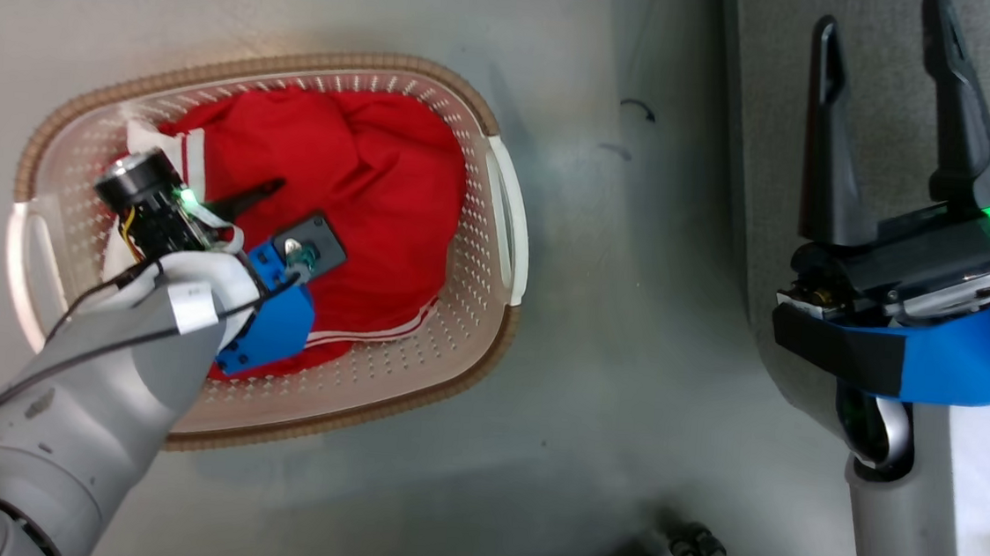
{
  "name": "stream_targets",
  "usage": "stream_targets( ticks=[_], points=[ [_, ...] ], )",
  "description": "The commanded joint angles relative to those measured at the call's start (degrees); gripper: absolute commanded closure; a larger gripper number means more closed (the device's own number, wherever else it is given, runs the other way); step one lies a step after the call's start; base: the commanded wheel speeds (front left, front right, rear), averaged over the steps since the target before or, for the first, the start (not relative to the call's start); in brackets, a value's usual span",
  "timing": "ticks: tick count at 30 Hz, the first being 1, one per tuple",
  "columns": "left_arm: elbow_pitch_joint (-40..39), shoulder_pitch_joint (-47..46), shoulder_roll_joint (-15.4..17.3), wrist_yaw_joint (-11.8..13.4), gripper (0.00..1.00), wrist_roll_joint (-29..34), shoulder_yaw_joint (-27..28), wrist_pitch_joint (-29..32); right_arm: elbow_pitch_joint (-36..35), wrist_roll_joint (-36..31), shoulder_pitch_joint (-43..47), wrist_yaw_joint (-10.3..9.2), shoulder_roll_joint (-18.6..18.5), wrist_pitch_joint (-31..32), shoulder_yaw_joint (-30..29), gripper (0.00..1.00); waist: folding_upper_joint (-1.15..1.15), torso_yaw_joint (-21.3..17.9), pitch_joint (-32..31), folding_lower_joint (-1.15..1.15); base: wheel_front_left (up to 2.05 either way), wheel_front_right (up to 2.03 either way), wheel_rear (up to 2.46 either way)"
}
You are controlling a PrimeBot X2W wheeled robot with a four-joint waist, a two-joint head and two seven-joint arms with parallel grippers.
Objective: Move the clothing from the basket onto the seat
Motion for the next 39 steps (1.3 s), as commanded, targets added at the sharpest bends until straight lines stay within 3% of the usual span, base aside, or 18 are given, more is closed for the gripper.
stream_targets(
  ticks=[1, 17, 18, 19, 20, 29, 39],
  points=[
    [0.51, -2.09, 0.44, -0.01, 0.0, -0.81, -0.75, 0.59, -1.25, -0.37, -0.94, 0.03, -0.18, -0.21, -0.28, 0.0, 0.0, -0.6, 2.47, -0.02, 0.0, 0.0, 0.0],
    [2.22, -6.03, 0.89, -0.01, 0.0, -3.23, -3.2, 5.09, -5.85, -1.12, 2.6, 0.03, -0.18, -0.2, 0.2, 0.0, 0.0, -1.14, 7.52, -0.02, 0.0, 0.0, 0.0],
    [2.27, -6.01, 0.8, -0.01, 0.45, -3.27, -3.32, 5.44, -5.96, -1.16, 2.8, 0.03, -0.17, -0.2, 0.17, 0.0, 0.0, -1.07, 7.54, -0.02, 0.0, 0.0, 0.0],
    [2.3, -6.05, 0.66, -0.01, 0.67, -3.49, -3.43, 5.69, -6.07, -1.15, 2.94, 0.03, -0.17, -0.2, 0.09, 0.0, 0.0, -0.99, 7.57, -0.02, 0.0, 0.0, 0.0],
    [2.33, -5.9, 0.56, -0.01, 1.0, -3.76, -3.56, 6.18, -6.24, -1.19, 3.01, 0.03, -0.18, -0.2, 0.0, 0.0, 0.0, -0.88, 7.61, -0.02, 0.0, 0.0, 0.0],
    [2.3, -5.75, -0.94, -0.01, 1.0, -5.4, -3.75, 1.83, -5.9, -1.05, 1.21, 0.03, -0.18, -0.2, -0.01, 0.0, 0.0, 0.31, 5.67, -0.02, 0.0, 0.0, 0.0],
    [1.58, -3.42, -2.8, -0.01, 1.0, -9.25, -3.38, -3.4, -3.52, -1.39, 1.75, 0.03, -0.18, -0.2, -0.31, 0.0, 0.0, 2.25, -0.95, -0.02, 0.0, 0.0, 0.0]
  ],
)
